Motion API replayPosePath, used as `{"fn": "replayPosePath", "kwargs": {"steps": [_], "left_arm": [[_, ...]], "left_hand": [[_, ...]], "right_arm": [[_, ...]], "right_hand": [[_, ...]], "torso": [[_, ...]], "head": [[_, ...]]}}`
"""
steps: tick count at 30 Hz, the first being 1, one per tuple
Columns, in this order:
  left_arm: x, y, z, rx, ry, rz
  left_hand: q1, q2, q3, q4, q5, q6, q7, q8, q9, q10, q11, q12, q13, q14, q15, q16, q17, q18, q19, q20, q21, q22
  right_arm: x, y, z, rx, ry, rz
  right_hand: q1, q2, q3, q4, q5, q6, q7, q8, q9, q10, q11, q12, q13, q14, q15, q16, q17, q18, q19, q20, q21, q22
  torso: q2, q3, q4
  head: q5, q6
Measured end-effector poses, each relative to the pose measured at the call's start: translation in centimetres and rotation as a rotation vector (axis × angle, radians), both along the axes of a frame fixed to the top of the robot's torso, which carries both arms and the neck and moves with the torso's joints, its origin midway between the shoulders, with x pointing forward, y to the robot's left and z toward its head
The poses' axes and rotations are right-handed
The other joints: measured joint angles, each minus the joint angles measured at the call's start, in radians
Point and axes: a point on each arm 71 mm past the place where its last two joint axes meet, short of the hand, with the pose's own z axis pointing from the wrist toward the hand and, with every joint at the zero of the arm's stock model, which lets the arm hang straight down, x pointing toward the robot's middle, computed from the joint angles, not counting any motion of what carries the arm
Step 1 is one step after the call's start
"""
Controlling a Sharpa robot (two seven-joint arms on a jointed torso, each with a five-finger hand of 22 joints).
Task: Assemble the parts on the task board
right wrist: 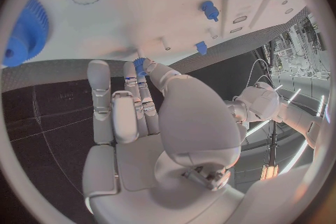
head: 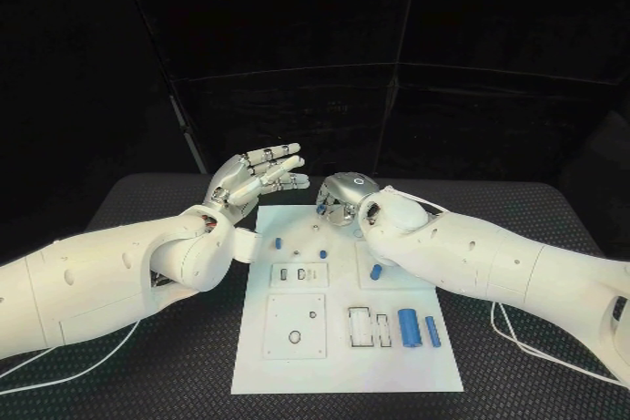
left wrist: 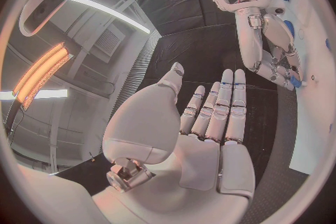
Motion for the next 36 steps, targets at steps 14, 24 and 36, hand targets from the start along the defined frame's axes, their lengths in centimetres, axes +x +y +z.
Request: {"fn": "replayPosePath", "kwargs": {"steps": [14,24,36], "left_arm": [[0.10,0.04,0.01,0.003,0.002,0.004],[0.21,0.07,-0.03,0.006,0.003,0.008],[0.29,0.11,-0.06,0.009,0.005,0.010]], "left_hand": [[0.000,0.000,0.000,0.000,0.000,0.000,0.000,-0.003,0.000,0.000,0.000,0.000,0.000,0.000,0.000,0.000,0.000,0.000,0.000,0.000,0.000,-0.001],[0.000,0.000,0.000,0.000,0.000,-0.004,-0.004,-0.003,0.000,0.000,0.000,0.000,-0.001,0.000,0.000,0.000,0.000,0.000,0.000,0.000,0.000,-0.001],[0.000,0.000,0.000,0.000,0.000,-0.011,-0.003,-0.007,-0.001,-0.009,0.002,-0.004,-0.001,-0.004,0.004,-0.004,-0.001,0.000,0.000,0.000,0.000,-0.002]], "right_arm": [[-0.13,0.18,-0.23,-0.015,0.020,0.010],[-0.14,0.09,-0.19,-0.016,0.021,0.008],[-0.08,0.04,-0.25,-0.007,0.018,0.002]], "right_hand": [[-0.001,-0.001,-0.001,0.001,0.002,-0.007,0.003,-0.005,-0.001,-0.004,0.004,-0.007,-0.001,0.000,0.000,0.000,-0.004,0.000,-0.004,0.004,0.000,-0.004],[-0.005,-0.005,-0.001,0.001,0.004,-0.017,0.011,-0.005,-0.002,-0.017,0.009,-0.015,-0.003,0.000,0.000,0.000,-0.008,0.000,-0.007,0.007,-0.004,-0.007],[-0.024,-0.054,-0.071,0.028,-0.025,-0.337,0.017,-0.040,-0.014,-0.299,0.059,-0.029,-0.026,-0.007,0.036,-0.089,-0.170,0.016,-0.101,0.043,-0.102,-0.155]], "torso": [[0.000,0.0000,-0.0012],[0.001,-0.0002,-0.0016],[0.002,-0.0011,-0.0015]], "head": [[0.002,-0.005],[-0.001,-0.006],[0.005,-0.003]]}}
